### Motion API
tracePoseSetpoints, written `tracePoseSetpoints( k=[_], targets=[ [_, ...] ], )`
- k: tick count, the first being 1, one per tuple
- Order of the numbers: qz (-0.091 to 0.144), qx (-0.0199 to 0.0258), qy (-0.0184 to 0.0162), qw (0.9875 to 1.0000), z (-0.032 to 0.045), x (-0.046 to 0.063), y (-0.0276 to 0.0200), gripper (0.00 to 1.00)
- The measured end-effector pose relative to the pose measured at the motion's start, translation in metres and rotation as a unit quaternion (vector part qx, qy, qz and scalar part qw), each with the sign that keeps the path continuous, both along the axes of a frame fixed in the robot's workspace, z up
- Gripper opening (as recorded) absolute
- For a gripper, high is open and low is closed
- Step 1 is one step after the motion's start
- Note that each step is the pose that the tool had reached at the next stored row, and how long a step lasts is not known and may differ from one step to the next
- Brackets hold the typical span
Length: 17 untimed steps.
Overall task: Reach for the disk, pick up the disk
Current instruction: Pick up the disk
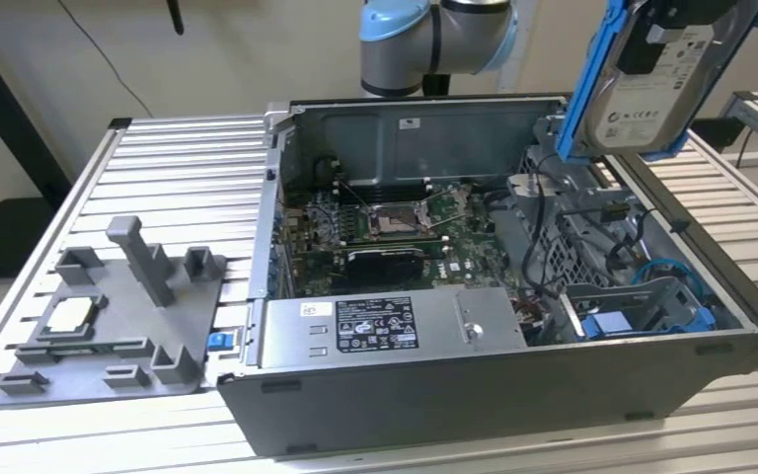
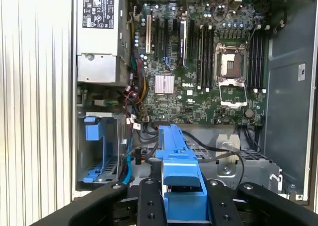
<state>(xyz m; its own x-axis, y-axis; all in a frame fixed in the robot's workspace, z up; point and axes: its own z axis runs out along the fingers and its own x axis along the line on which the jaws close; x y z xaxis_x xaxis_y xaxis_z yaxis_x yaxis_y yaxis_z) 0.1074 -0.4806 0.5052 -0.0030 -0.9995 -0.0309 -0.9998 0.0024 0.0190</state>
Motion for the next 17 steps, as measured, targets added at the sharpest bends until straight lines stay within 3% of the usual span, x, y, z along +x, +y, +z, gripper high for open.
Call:
tracePoseSetpoints(
  k=[9, 17],
  targets=[
    [0.0, 0.0, 0.0, 1.0, -0.0004, -0.001, -0.0219, 0.0],
    [0.0, 0.0001, 0.0, 1.0, -0.0029, -0.002, -0.0472, 0.0]
  ],
)
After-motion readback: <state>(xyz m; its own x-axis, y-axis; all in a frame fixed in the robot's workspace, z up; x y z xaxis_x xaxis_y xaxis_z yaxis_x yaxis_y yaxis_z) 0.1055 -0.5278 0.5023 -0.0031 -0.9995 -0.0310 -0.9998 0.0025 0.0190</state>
